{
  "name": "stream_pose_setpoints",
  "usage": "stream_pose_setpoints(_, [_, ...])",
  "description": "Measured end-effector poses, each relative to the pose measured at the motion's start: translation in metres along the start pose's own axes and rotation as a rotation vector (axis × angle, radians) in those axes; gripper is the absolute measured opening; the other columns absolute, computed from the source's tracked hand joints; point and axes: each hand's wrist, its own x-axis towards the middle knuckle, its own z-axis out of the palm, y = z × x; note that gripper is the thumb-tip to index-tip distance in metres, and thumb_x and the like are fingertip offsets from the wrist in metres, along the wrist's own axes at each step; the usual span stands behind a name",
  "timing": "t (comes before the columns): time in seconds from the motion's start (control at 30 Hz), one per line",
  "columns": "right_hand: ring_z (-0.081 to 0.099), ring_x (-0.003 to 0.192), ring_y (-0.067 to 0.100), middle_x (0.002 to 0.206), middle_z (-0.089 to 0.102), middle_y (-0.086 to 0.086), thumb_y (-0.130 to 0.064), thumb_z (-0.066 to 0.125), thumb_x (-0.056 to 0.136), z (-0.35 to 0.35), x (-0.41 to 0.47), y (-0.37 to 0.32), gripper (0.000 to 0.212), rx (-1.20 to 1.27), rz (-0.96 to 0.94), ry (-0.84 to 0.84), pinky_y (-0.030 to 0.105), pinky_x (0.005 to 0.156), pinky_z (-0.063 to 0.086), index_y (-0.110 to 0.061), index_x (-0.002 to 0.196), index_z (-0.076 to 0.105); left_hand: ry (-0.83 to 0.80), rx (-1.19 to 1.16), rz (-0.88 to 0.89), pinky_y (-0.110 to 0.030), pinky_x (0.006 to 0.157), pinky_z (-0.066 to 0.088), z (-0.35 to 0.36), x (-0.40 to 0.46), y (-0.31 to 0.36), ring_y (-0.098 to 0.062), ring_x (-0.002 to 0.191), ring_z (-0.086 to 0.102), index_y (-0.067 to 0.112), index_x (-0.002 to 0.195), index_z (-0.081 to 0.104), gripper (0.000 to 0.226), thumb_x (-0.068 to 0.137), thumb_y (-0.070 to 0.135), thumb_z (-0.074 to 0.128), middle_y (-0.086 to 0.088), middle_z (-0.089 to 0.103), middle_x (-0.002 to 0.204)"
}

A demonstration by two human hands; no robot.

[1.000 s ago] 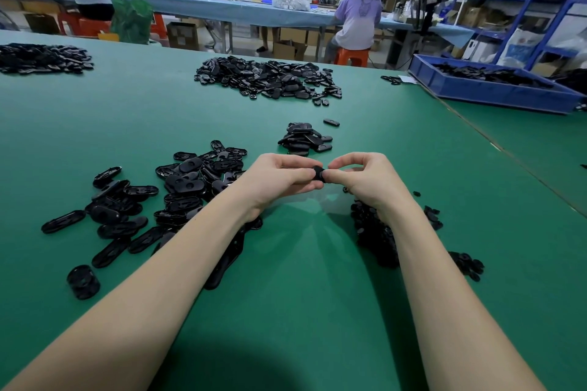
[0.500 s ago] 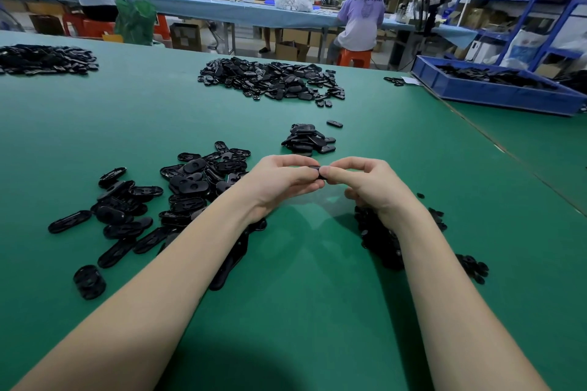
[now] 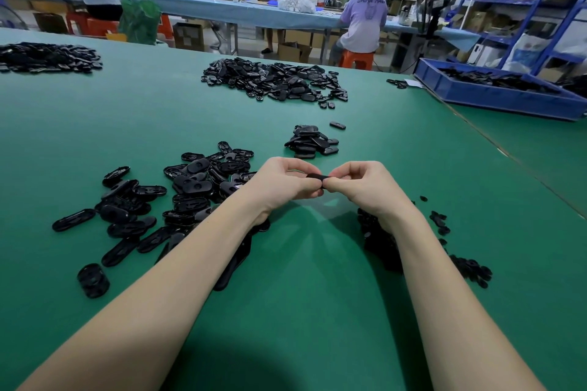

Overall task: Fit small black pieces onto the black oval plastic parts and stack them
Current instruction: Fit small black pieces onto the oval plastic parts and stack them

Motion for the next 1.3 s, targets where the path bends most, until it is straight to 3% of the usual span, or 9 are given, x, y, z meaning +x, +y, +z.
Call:
stream_pose_setpoints(0.17, [0.044,0.042,-0.003,0.053,0.057,-0.017,-0.023,0.083,0.077,0.006,0.001,0.002,0.014,0.006,-0.009,0.031,0.011,0.045,0.033,-0.020,0.075,0.070,0.021,0.032,0.003,-0.016,0.066,0.055,0.003,-0.001,0.000,-0.012,0.068,0.073,0.002,0.095,0.068,0.014,0.088,-0.009,0.068,-0.009,0.075,0.077])
stream_pose_setpoints(0.43, [0.052,0.047,-0.004,0.053,0.063,-0.018,-0.034,0.084,0.069,0.024,0.000,-0.002,0.020,-0.032,-0.137,0.171,0.016,0.051,0.042,-0.024,0.071,0.066,0.082,0.156,0.086,-0.014,0.071,0.054,-0.003,0.001,0.005,-0.009,0.068,0.072,0.010,0.093,0.069,0.012,0.087,-0.001,0.073,-0.005,0.075,0.076])
stream_pose_setpoints(0.57, [0.047,0.047,-0.001,0.052,0.060,-0.018,-0.024,0.080,0.081,0.034,0.000,-0.005,0.015,0.183,-0.113,0.159,0.020,0.054,0.039,-0.024,0.081,0.065,0.046,0.235,0.181,-0.026,0.090,0.054,-0.016,0.003,0.009,-0.013,0.073,0.070,0.007,0.105,0.067,0.015,0.092,0.001,0.067,-0.005,0.074,0.076])
stream_pose_setpoints(0.73, [0.046,0.046,0.003,0.053,0.060,-0.018,-0.021,0.075,0.088,0.052,-0.002,-0.008,0.009,0.392,0.000,0.174,0.025,0.055,0.037,-0.023,0.092,0.067,0.015,0.463,0.237,-0.025,0.089,0.056,-0.035,0.003,0.012,-0.016,0.087,0.075,0.018,0.107,0.071,0.022,0.089,0.006,0.071,-0.003,0.078,0.092])
stream_pose_setpoints(0.87, [0.055,0.062,0.008,0.071,0.065,-0.015,-0.027,0.068,0.092,0.064,-0.006,-0.004,0.004,0.324,-0.011,0.258,0.028,0.064,0.039,-0.025,0.095,0.065,0.110,0.830,0.387,-0.014,0.073,0.047,-0.036,0.005,0.006,-0.003,0.078,0.068,0.027,0.103,0.072,0.020,0.086,0.017,0.076,0.016,0.069,0.095])
stream_pose_setpoints(0.93, [0.063,0.078,0.010,0.086,0.068,-0.014,-0.032,0.066,0.095,0.066,-0.009,-0.002,0.008,0.255,-0.038,0.316,0.030,0.070,0.045,-0.027,0.099,0.061,0.144,0.872,0.428,-0.012,0.073,0.045,-0.034,0.008,0.001,-0.005,0.077,0.067,0.025,0.102,0.073,0.018,0.086,0.019,0.076,0.012,0.062,0.097])
stream_pose_setpoints(1.03, [0.064,0.093,0.012,0.092,0.065,-0.016,-0.031,0.064,0.096,0.068,-0.011,0.000,0.012,0.245,-0.059,0.404,0.035,0.087,0.050,-0.024,0.103,0.058,0.241,0.875,0.441,-0.009,0.071,0.042,-0.035,0.015,-0.006,-0.006,0.072,0.066,0.029,0.098,0.072,0.017,0.085,0.020,0.076,0.011,0.060,0.095])
stream_pose_setpoints(1.2, [0.065,0.086,0.012,0.087,0.064,-0.014,-0.023,0.062,0.095,0.068,-0.008,0.001,0.005,0.265,-0.062,0.435,0.033,0.085,0.050,-0.019,0.098,0.061,0.383,0.836,0.426,-0.024,0.075,0.049,-0.030,0.041,-0.001,-0.002,0.067,0.062,0.032,0.094,0.070,0.016,0.082,0.026,0.077,0.012,0.069,0.092])
stream_pose_setpoints(1.3, [0.065,0.082,0.012,0.084,0.064,-0.013,-0.022,0.062,0.094,0.068,-0.008,0.001,0.002,0.275,-0.059,0.435,0.033,0.083,0.053,-0.020,0.094,0.062,0.430,0.818,0.399,-0.026,0.084,0.051,-0.023,0.068,0.016,-0.007,0.078,0.063,0.030,0.091,0.066,0.013,0.083,0.024,0.075,0.010,0.070,0.092])
